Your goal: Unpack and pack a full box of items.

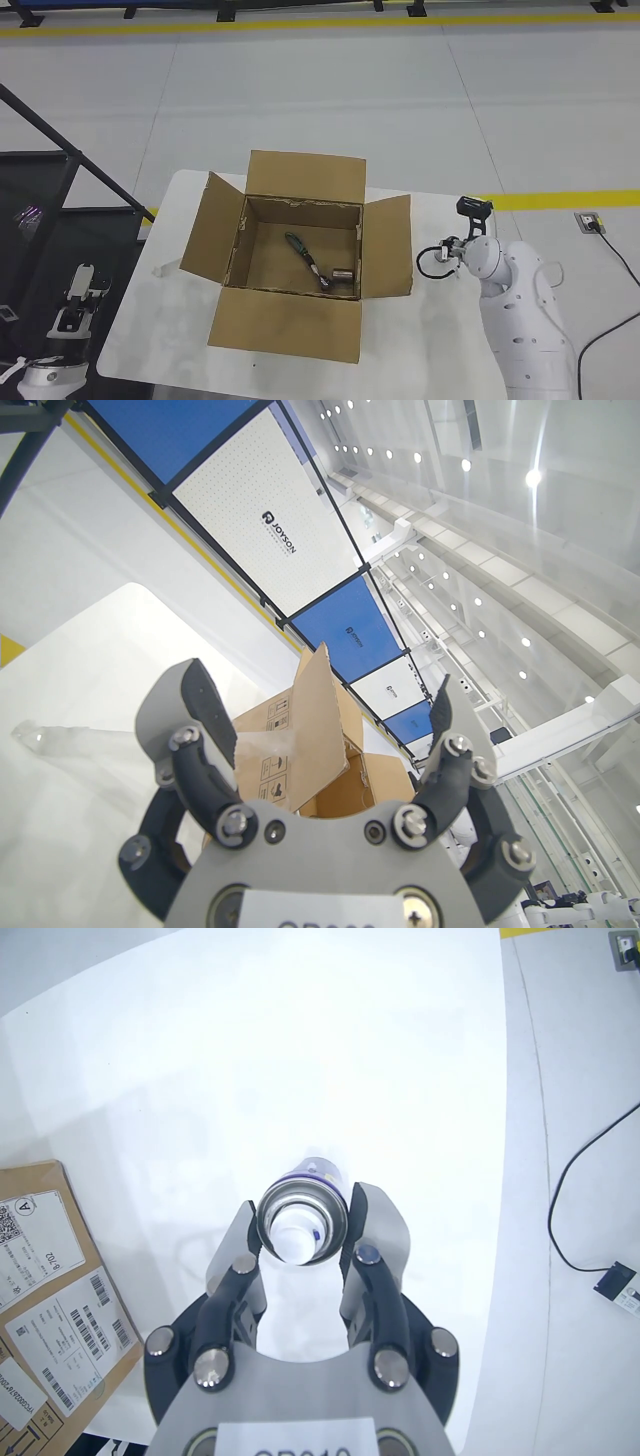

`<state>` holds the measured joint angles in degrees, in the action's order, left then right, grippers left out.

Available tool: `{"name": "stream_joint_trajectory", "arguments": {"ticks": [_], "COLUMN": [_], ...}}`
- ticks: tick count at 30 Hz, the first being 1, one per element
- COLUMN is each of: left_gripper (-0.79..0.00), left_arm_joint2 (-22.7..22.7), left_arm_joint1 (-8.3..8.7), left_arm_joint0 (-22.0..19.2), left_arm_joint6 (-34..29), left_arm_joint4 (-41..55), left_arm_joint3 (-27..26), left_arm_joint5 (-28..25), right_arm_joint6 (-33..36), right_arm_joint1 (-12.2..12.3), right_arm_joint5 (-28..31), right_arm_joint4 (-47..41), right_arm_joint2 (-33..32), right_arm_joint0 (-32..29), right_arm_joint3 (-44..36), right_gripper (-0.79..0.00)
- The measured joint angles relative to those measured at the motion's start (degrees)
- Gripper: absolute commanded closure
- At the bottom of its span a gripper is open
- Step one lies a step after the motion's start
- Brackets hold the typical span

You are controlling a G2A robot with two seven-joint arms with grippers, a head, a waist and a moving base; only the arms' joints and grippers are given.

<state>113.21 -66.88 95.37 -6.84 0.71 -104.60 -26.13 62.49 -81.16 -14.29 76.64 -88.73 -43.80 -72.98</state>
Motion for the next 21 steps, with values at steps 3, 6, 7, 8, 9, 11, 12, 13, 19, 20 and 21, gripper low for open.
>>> {"name": "stream_joint_trajectory", "arguments": {"ticks": [3, 6, 7, 8, 9, 11, 12, 13, 19, 20, 21], "left_gripper": [-0.785, -0.785, -0.785, -0.785, -0.785, -0.785, -0.785, -0.785, -0.785, -0.785, -0.785], "left_arm_joint2": [0.0, 0.0, 0.0, 0.0, 0.0, 0.0, 0.0, 0.0, 0.0, 0.0, 0.0], "left_arm_joint1": [0.0, 0.0, 0.0, 0.0, 0.0, 0.0, 0.0, 0.0, 0.0, 0.0, 0.0], "left_arm_joint0": [0.0, 0.0, 0.0, 0.0, 0.0, 0.0, 0.0, 0.0, 0.0, 0.0, 0.0], "left_arm_joint6": [0.0, 0.0, 0.0, 0.0, 0.0, 0.0, 0.0, 0.0, 0.0, 0.0, 0.0], "left_arm_joint4": [0.0, 0.0, 0.0, 0.0, 0.0, 0.0, 0.0, 0.0, 0.0, 0.0, 0.0], "left_arm_joint3": [0.0, 0.0, 0.0, 0.0, 0.0, 0.0, 0.0, 0.0, 0.0, 0.0, 0.0], "left_arm_joint5": [0.0, 0.0, 0.0, 0.0, 0.0, 0.0, 0.0, 0.0, 0.0, 0.0, 0.0], "right_arm_joint6": [0.02, 0.09, 0.07, -0.02, -0.18, -0.61, -1.07, -1.45, -4.46, -4.76, -4.91], "right_arm_joint1": [0.02, 0.09, 0.11, 0.12, 0.12, 0.06, -0.02, -0.1, -0.95, -1.09, -1.3], "right_arm_joint5": [-1.54, -3.1, -3.67, -4.32, -5.35, -6.96, -7.88, -8.4, -10.4, -10.1, -9.41], "right_arm_joint4": [1.13, 2.41, 2.88, 3.45, 4.37, 5.75, 6.53, 7.09, 9.48, 9.59, 9.48], "right_arm_joint2": [0.61, 0.88, 0.94, 1.05, 1.26, 1.91, 2.55, 3.18, 9.95, 11.19, 12.91], "right_arm_joint0": [-0.31, -1.34, -1.74, -2.16, -2.74, -3.58, -4.03, -4.34, -4.22, -3.76, -2.9], "right_arm_joint3": [-1.8, -6.08, -7.78, -9.74, -12.63, -17.31, -20.48, -22.81, -34.42, -35.18, -35.77], "right_gripper": [0.0, 0.0, 0.0, 0.0, 0.0, 0.0, 0.0, 0.0, 0.0, 0.0, 0.0]}}
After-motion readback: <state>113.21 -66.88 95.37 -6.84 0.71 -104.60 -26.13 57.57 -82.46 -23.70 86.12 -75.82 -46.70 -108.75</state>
